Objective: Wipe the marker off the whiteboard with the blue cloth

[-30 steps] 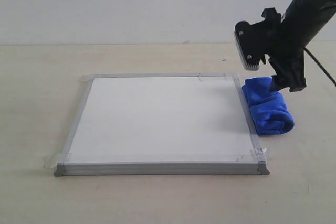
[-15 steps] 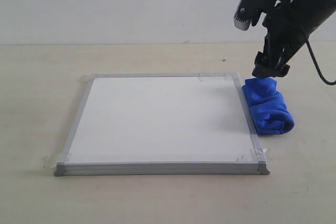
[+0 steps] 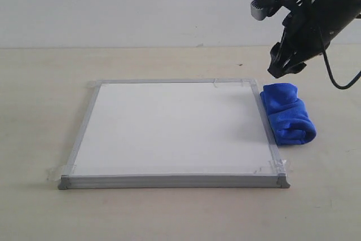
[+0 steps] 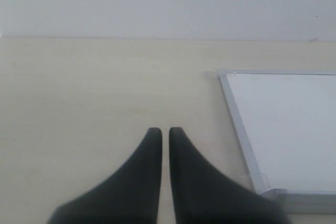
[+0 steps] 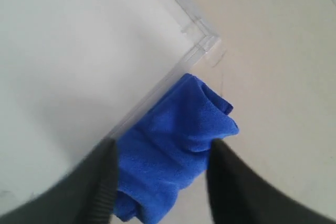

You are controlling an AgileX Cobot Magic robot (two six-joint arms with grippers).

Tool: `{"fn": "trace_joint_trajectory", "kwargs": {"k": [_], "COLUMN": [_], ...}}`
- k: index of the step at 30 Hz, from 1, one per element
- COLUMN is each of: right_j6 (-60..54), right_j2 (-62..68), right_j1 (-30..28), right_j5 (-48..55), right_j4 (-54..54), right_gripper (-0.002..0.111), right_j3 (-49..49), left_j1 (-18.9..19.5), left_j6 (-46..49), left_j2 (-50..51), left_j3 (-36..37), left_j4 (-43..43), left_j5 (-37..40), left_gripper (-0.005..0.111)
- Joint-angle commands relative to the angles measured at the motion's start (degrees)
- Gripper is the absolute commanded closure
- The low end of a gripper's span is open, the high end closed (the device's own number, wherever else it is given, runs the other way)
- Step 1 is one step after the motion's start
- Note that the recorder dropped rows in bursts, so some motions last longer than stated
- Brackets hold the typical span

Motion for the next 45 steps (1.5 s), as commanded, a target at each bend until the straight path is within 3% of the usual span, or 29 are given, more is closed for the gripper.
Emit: {"fn": "trace_joint_trajectory", "kwargs": {"k": [1,9,14,38,45], "right_j6": [4.88,24.65,39.58,48.18,48.32], "right_j2": [-0.61,3.76,8.28,14.77,7.34], "right_j1": [-0.33,-0.33,-0.33,-0.33,-0.22], "right_j5": [1.03,0.49,2.06,1.55,-3.48], "right_j4": [5.59,2.50,-7.11,-17.52,-17.05], "right_gripper": [0.107,0.109,0.109,0.109,0.109], "right_j3": [0.00,0.00,0.00,8.52,8.55], "left_j1": [0.07,0.07,0.07,0.07,0.07], "left_j6": [-0.05,-0.05,-0.05,-0.05,-0.05], "left_j2": [-0.17,-0.17,-0.17,-0.17,-0.17], "left_j3": [-0.12,-0.12,-0.12,-0.12,-0.12], "left_j4": [0.07,0.07,0.07,0.07,0.07], "left_j5": [-0.54,-0.54,-0.54,-0.54,-0.54], "left_gripper": [0.102,0.102,0.102,0.102,0.102]}}
